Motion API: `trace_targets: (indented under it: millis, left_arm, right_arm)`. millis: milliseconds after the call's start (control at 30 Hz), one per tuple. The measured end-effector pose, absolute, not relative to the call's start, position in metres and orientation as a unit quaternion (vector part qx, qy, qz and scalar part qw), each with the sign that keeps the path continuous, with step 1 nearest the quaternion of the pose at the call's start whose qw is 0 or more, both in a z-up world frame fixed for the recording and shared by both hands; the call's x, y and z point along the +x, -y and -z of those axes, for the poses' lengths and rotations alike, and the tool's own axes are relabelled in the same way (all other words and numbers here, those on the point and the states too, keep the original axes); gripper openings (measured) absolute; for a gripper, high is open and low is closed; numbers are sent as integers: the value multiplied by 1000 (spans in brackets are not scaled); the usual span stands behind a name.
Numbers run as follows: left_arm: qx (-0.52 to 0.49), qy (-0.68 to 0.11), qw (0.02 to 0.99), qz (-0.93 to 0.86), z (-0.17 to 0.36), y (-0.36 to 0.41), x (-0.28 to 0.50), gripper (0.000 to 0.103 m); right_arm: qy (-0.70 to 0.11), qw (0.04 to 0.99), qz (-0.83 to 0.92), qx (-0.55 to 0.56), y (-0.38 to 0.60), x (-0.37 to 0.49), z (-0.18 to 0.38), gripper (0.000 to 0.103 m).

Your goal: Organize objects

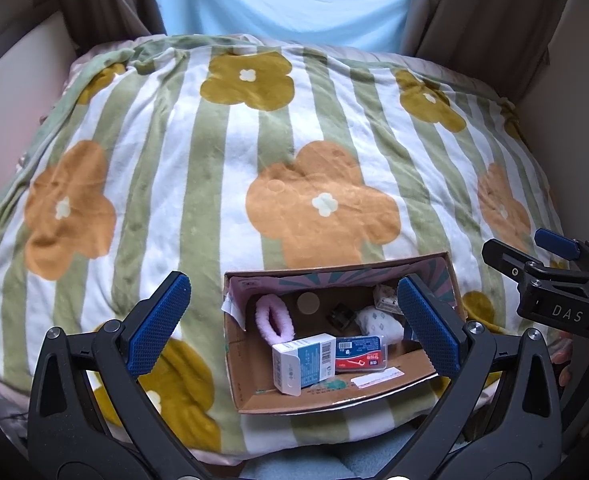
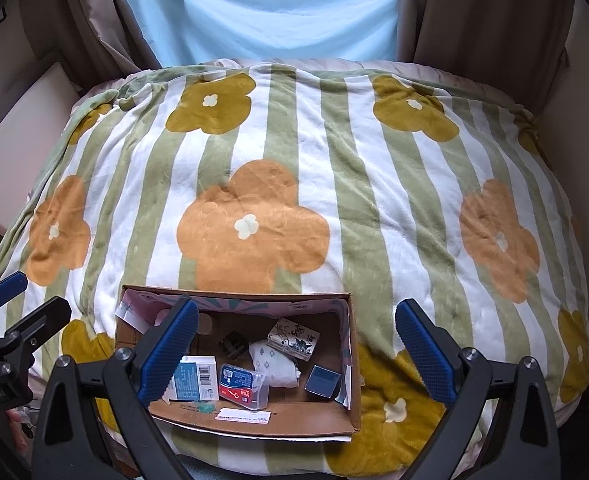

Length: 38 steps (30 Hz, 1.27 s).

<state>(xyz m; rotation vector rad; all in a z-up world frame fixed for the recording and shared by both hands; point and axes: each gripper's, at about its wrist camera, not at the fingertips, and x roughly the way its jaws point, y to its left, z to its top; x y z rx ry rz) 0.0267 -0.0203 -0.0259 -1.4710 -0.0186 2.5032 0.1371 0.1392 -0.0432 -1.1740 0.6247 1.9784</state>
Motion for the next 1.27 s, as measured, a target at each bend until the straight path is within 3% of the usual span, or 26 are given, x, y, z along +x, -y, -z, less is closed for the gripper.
trace_targets:
  millis: [467, 733, 1267]
  left_arm:
    - [-498, -3, 131, -857, 28, 16, 25, 103]
    - [-478, -18, 79, -875, 25, 20, 26, 103]
    - [-490, 13, 86, -867, 47, 29, 6, 103]
  right_arm:
    - [-237, 375, -774, -451, -141, 131, 38, 98]
    - [-233, 377, -777, -447, -142, 130, 35, 98]
    - [-259, 389, -757, -456, -164, 126, 56, 98]
